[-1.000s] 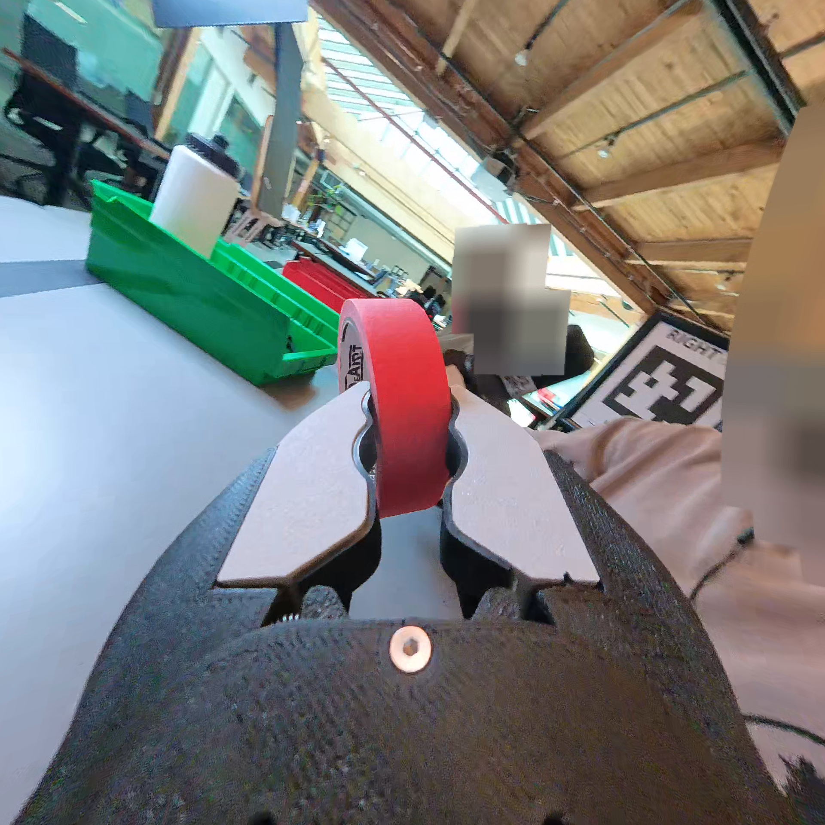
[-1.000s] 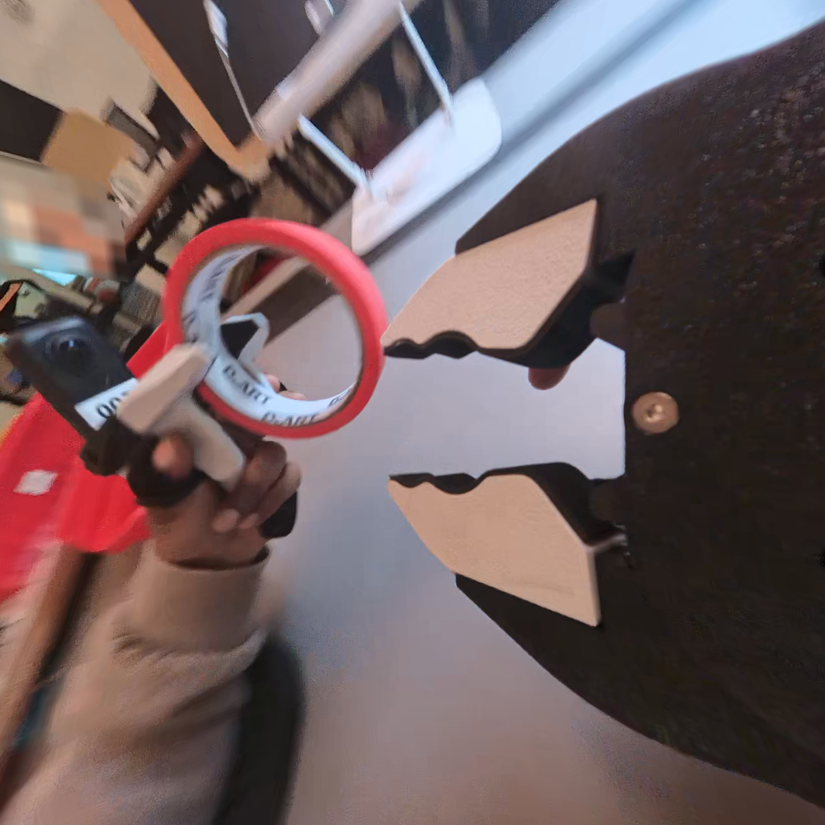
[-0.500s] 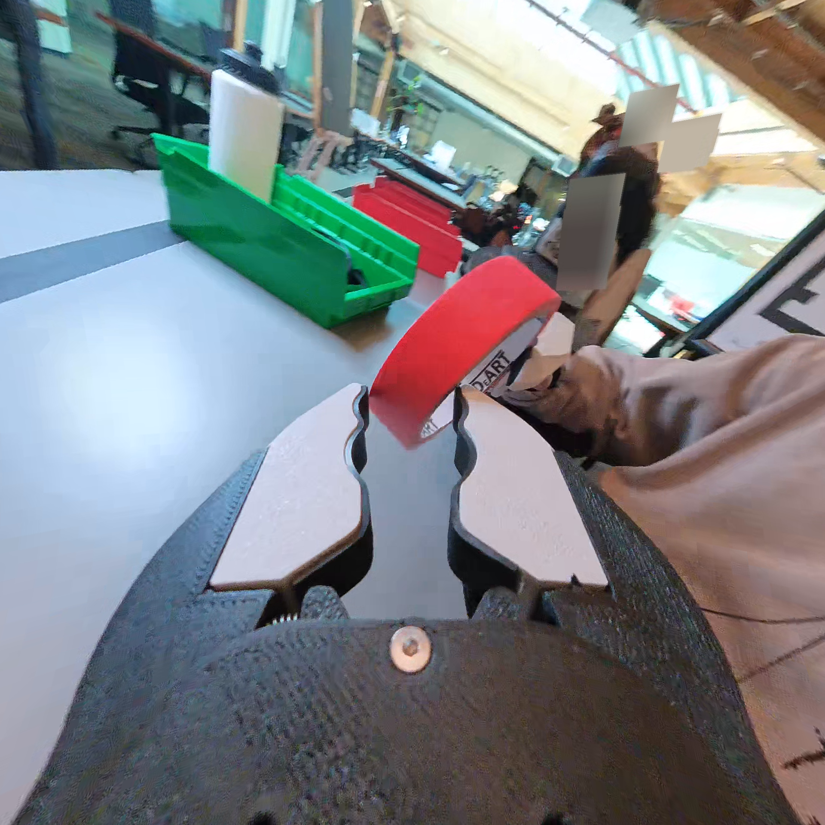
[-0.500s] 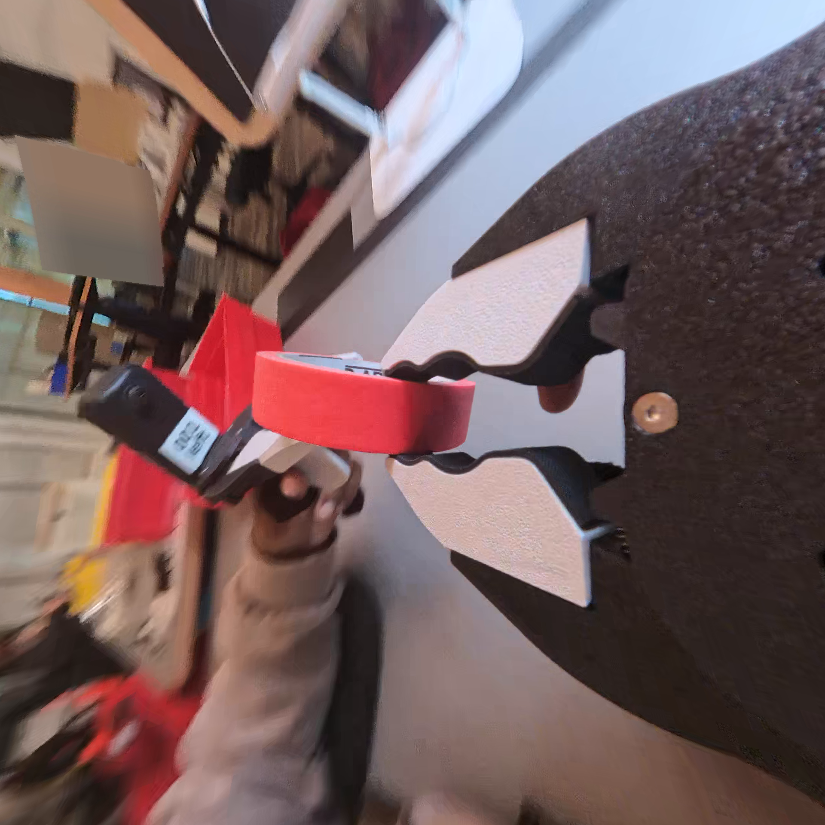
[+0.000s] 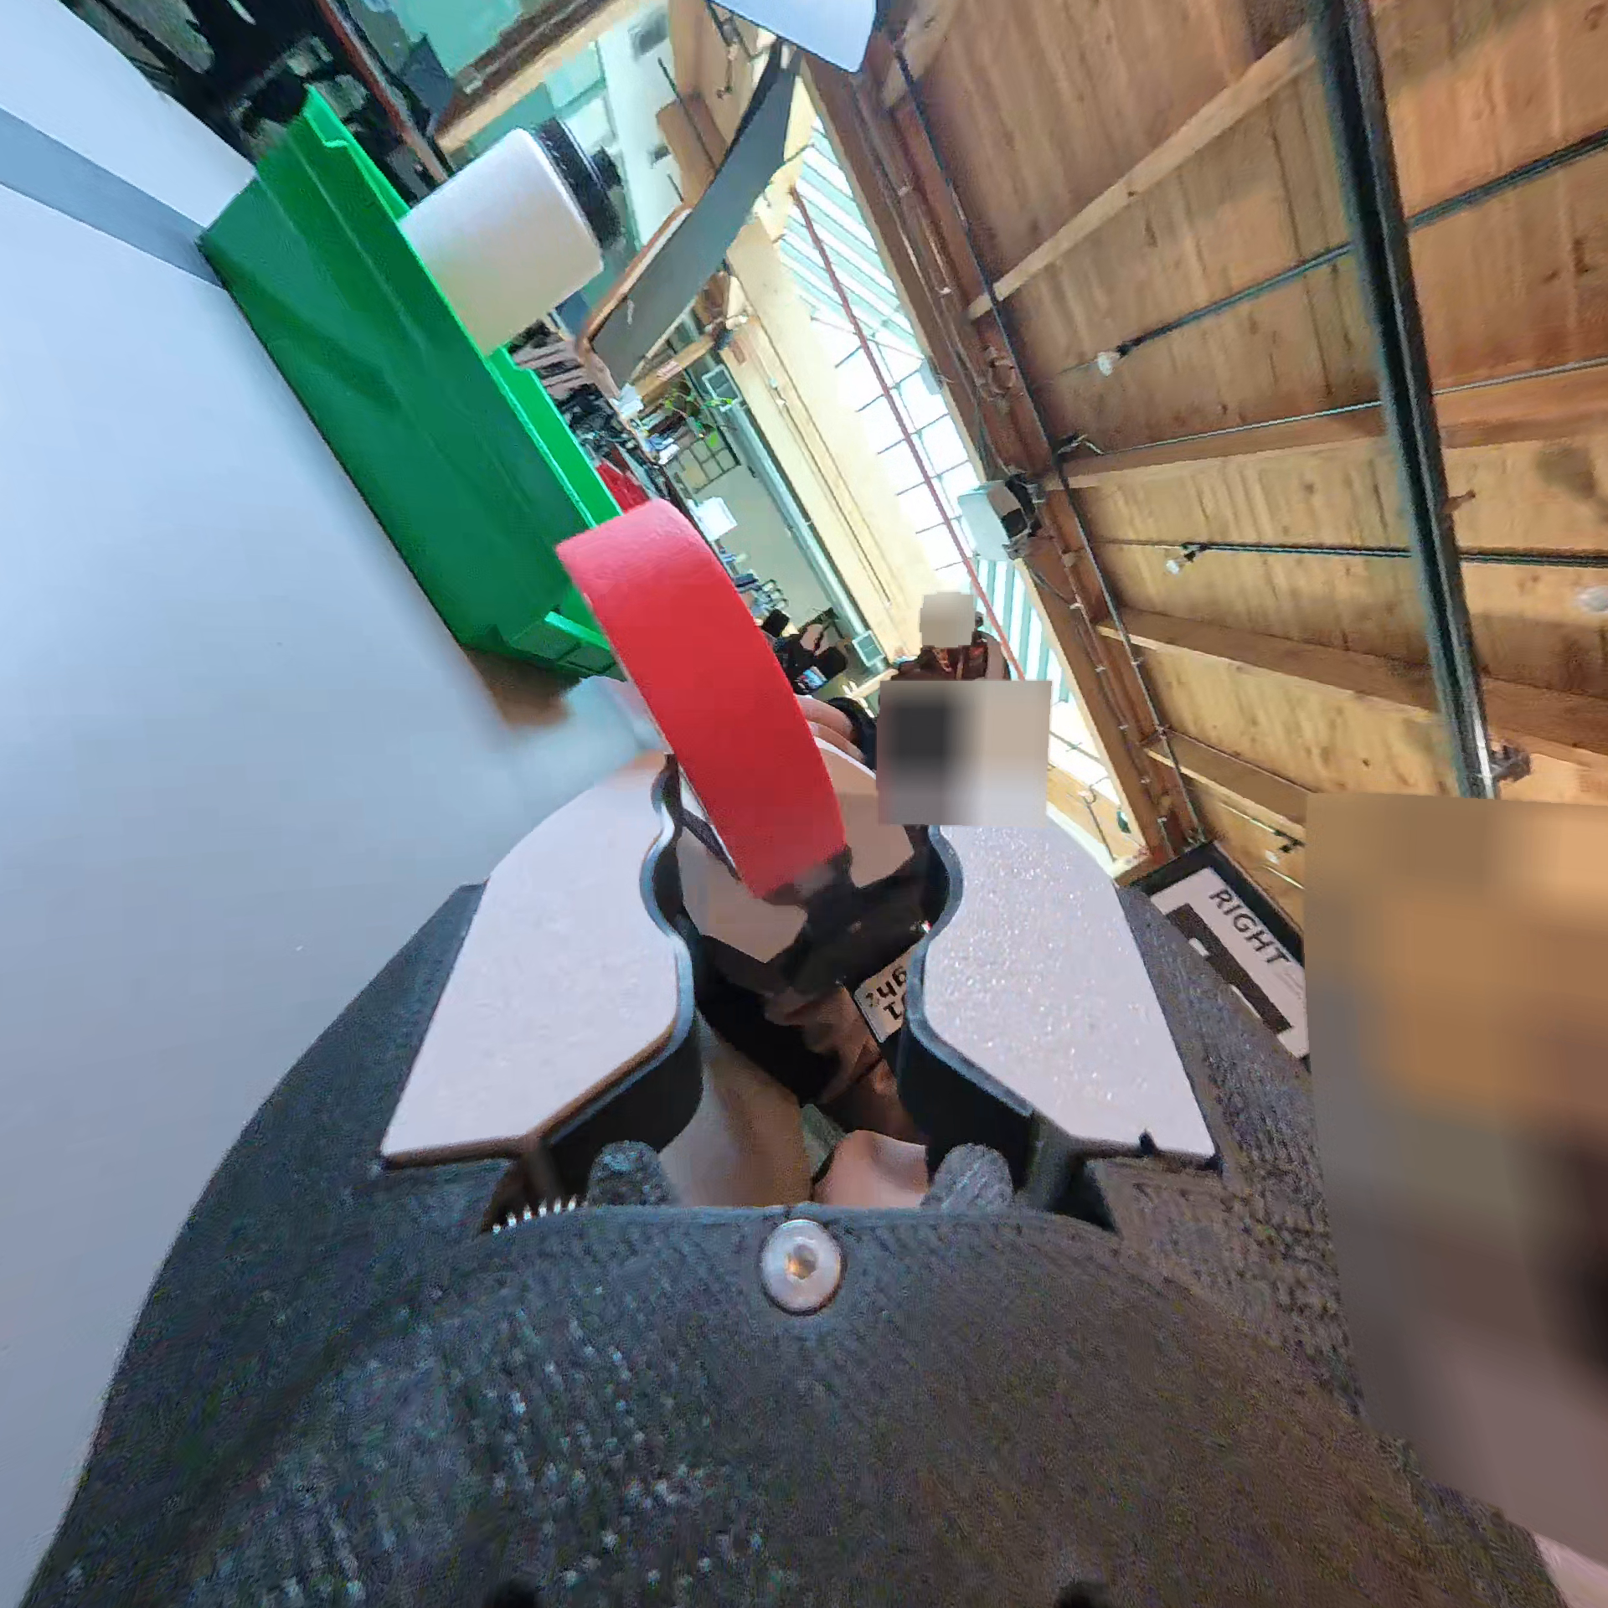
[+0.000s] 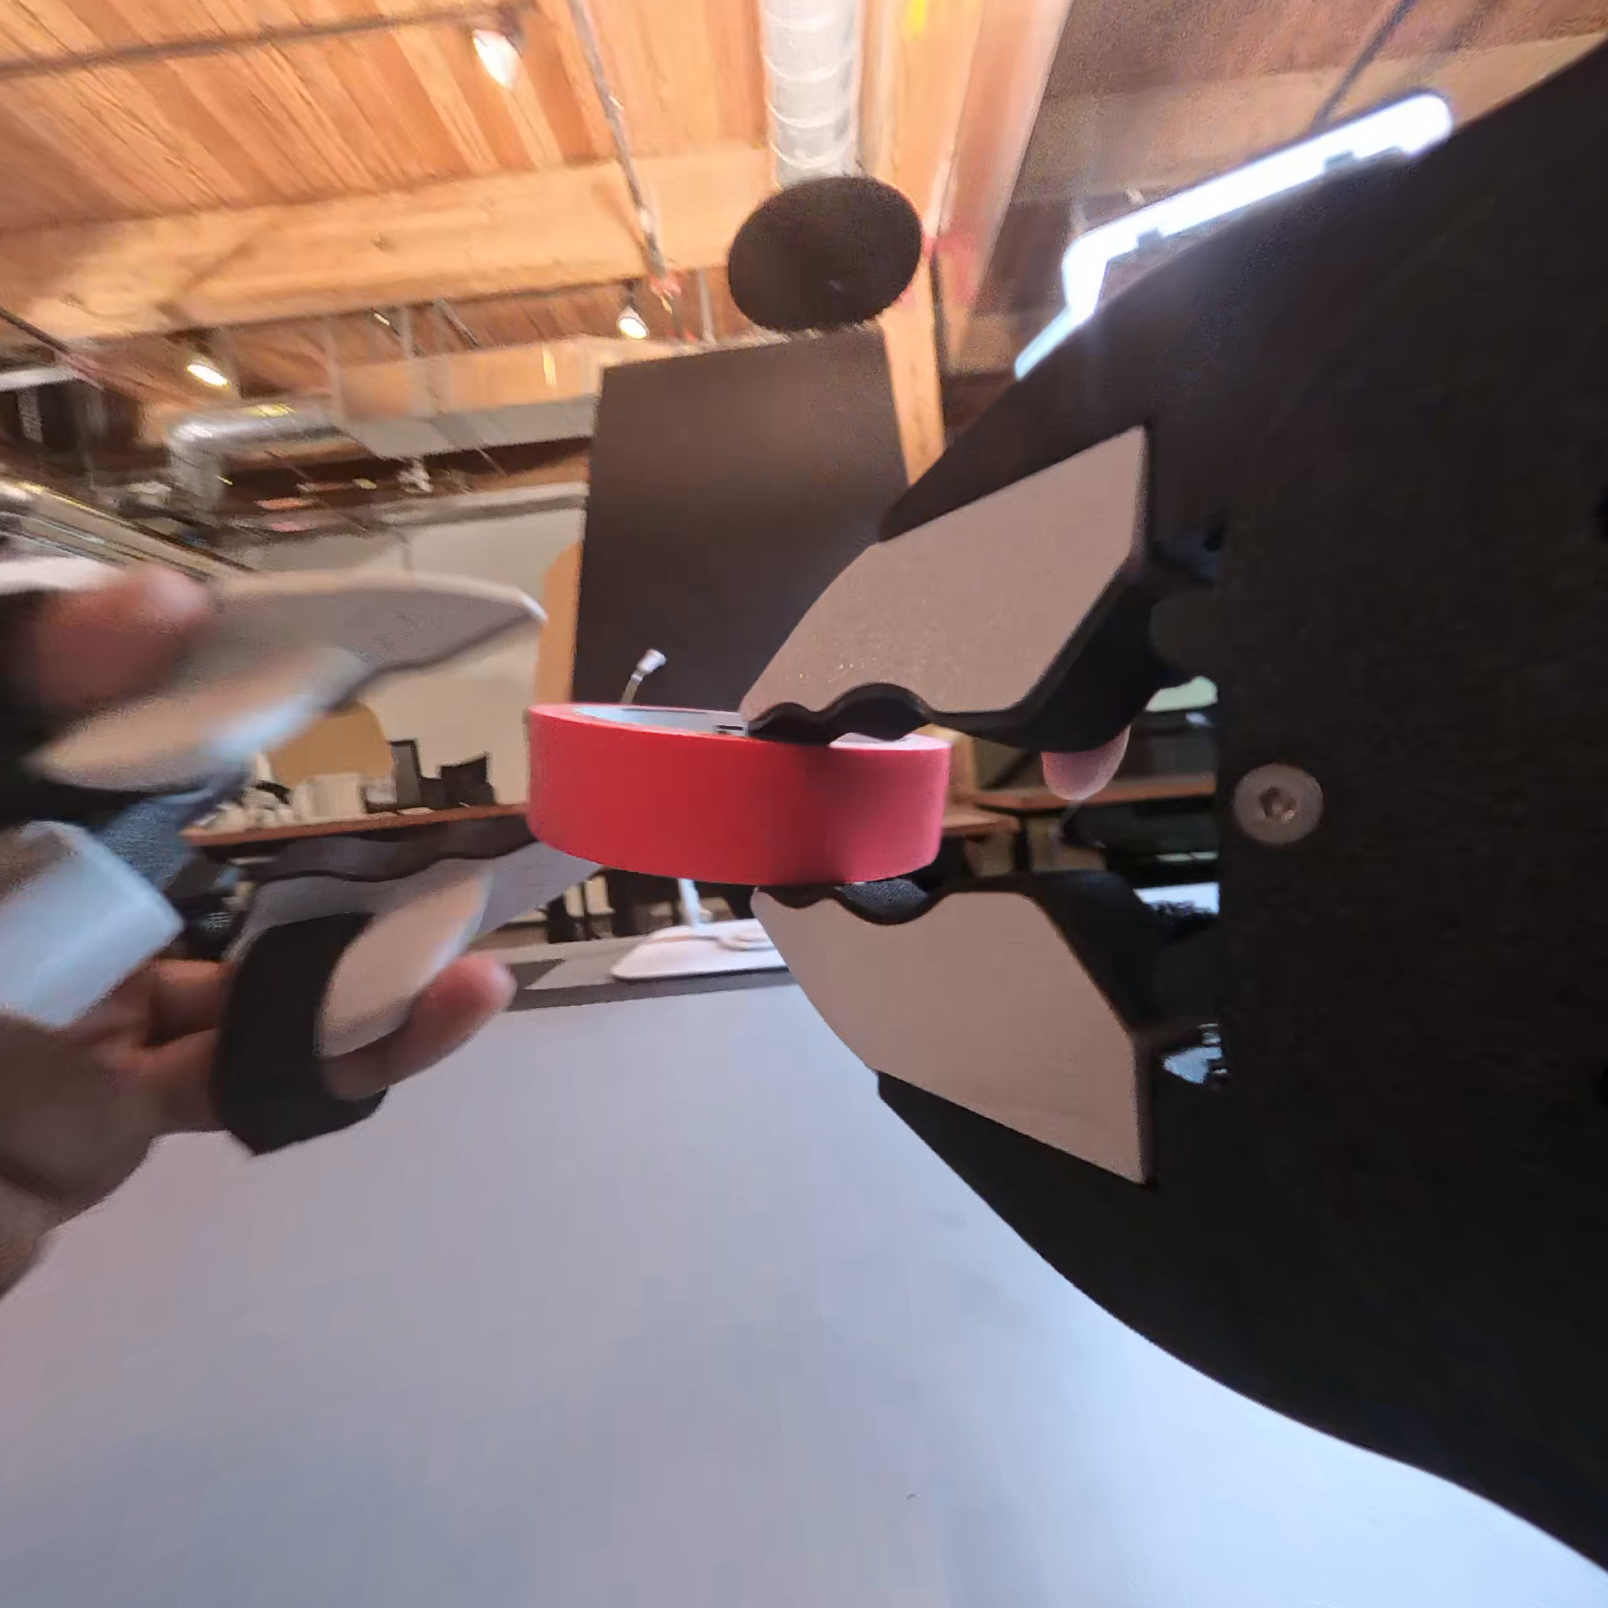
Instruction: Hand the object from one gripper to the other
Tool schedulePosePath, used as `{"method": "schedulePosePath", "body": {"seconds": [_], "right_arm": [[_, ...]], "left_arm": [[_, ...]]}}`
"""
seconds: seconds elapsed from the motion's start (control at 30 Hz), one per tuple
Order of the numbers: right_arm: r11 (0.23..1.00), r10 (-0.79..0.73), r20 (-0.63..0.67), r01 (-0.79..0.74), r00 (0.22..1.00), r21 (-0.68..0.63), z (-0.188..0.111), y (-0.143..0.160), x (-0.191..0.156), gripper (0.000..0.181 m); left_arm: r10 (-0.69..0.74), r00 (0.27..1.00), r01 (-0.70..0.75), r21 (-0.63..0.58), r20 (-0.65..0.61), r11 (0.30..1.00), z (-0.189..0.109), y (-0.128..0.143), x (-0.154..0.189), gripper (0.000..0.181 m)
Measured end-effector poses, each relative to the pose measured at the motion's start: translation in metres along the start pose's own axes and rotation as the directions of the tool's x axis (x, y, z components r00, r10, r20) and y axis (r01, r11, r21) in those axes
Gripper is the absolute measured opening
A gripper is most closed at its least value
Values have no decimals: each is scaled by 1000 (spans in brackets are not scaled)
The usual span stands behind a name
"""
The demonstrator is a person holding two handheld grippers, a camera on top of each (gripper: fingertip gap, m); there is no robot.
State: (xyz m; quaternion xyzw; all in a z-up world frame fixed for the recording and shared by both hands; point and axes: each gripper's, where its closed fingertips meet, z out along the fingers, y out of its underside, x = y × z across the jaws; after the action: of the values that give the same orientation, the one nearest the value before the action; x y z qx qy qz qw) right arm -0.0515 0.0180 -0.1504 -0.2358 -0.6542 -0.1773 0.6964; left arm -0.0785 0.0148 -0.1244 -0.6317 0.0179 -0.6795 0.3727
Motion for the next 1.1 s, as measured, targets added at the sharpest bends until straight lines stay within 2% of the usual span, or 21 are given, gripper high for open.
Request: {"method": "schedulePosePath", "body": {"seconds": [0.03, 0.17, 0.23, 0.27, 0.3, 0.33, 0.37, 0.4, 0.47, 0.5, 0.57, 0.63, 0.7, 0.77, 0.8, 0.87, 0.93, 1.0, 1.03, 1.07, 1.1], "right_arm": [[999, -11, -15, 11, 1000, 32, -1, -8, 0, 29], [999, 35, 55, -36, 998, 24, 1, -14, -12, 30], [970, 229, 131, -237, 965, 51, -4, -16, -9, 34], [925, 361, 181, -376, 915, 54, -8, -19, -4, 36], [849, 503, 258, -528, 825, 34, -12, -22, -2, 38], [727, 646, 348, -687, 680, -6, -16, -26, 1, 40], [558, 761, 435, -827, 480, -63, -21, -32, 4, 42], [353, 822, 515, -926, 241, -130, -26, -39, 10, 44], [-57, 772, 593, -954, -229, -294, -32, -45, 26, 48], [-207, 704, 591, -909, -395, -362, -32, -43, 31, 49], [-388, 584, 551, -801, -597, -457, -29, -38, 30, 48], [-483, 450, 529, -694, -720, -533, -30, -42, 29, 52], [-542, 372, 512, -629, -774, -557, -29, -45, 33, 55], [-543, 428, 481, -643, -765, -540, -25, -43, 30, 51], [-528, 490, 453, -667, -745, -526, -22, -38, 23, 33], [-529, 507, 448, -676, -737, -514, -22, -34, 20, 31], [-508, 512, 518, -728, -685, -461, -25, -32, 30, 30], [-443, 583, 579, -820, -570, -362, -26, -23, 40, 30], [-388, 626, 605, -869, -492, -306, -27, -17, 44, 30], [-304, 684, 618, -922, -387, -241, -28, -12, 46, 30], [-204, 729, 633, -965, -261, -163, -30, -9, 48, 30]], "left_arm": [[18, 999, -18, 2, 37, 1000, -1, 0, -5, 39], [121, 992, -119, -81, 20, 990, -6, 4, -8, 32], [277, 960, -274, -92, 29, 957, -9, -2, -2, 31], [379, 924, -372, -103, 54, 922, -12, -6, 1, 30], [499, 861, -487, -125, 94, 864, -16, -10, 4, 30], [628, 766, -609, -162, 136, 777, -19, -14, 5, 30], [746, 644, -716, -209, 171, 666, -23, -15, 7, 30], [834, 515, -795, -254, 196, 551, -25, -16, 10, 30], [944, 271, -892, -320, 189, 320, -24, -10, 19, 29], [975, 141, -916, -350, 173, 194, -22, -4, 24, 30], [985, -127, -910, -410, 118, -68, -17, 9, 32, 29], [928, -371, -829, -460, 26, -319, -10, 27, 34, 29], [813, -575, -678, -500, -95, -539, -5, 44, 25, 29], [671, -714, -511, -506, -201, -695, -3, 55, 13, 29], [605, -764, -444, -497, -224, -745, -1, 58, 10, 29], [550, -803, -389, -496, -231, -776, 1, 57, 8, 30], [609, -779, -471, -499, -151, -727, 2, 51, 14, 28], [728, -685, -618, -516, -17, -593, -1, 37, 25, 41], [785, -617, -698, -496, 50, -517, -3, 30, 33, 45], [853, -510, -785, -464, 107, -411, -6, 25, 39, 41], [919, -354, -870, -421, 174, -255, -8, 18, 43, 40]]}}
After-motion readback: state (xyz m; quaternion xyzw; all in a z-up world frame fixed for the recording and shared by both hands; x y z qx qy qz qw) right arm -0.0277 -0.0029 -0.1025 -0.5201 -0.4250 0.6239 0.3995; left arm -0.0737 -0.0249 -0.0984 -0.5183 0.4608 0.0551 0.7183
